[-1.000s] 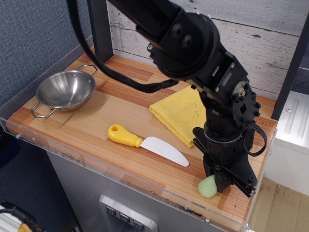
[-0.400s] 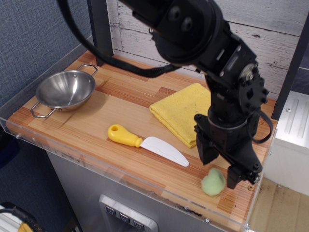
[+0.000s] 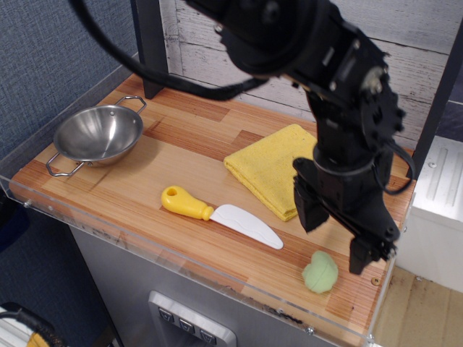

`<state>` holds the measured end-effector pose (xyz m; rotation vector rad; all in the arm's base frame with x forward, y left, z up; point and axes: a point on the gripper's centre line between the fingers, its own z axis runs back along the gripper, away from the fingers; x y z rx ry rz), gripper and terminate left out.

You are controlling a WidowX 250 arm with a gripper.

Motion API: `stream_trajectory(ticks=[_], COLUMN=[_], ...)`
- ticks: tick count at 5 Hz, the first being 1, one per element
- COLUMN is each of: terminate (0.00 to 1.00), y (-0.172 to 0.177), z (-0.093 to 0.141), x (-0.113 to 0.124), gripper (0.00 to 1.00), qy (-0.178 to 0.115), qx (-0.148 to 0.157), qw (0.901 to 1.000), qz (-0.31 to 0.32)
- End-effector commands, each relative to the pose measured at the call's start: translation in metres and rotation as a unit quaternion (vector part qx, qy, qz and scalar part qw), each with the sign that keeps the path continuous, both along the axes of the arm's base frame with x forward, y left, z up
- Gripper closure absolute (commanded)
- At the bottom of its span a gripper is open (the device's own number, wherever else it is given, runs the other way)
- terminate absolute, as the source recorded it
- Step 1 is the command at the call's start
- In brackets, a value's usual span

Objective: Put the green peep on the right front corner.

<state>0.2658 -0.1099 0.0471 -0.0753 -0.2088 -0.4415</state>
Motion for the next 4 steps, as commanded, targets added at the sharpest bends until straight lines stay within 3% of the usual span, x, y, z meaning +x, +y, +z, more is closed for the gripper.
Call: stream_trajectory(ticks=[1, 2, 3, 4], terminate=[0.0, 0.0, 0.0, 1.0], y=[0.034, 0.049, 0.049, 0.049], z=[0.076, 0.093, 0.093, 0.093], x=[0.006, -0.006, -0.006, -0.006], gripper=[0.0, 0.0, 0.0, 0.0], qy=[-0.054, -0.061, -0.061, -0.061], qx=[-0.039, -0.032, -0.032, -0.032], qw=[0.9958, 0.9928, 0.9928, 0.9928], qz=[0.063, 0.098, 0.098, 0.098])
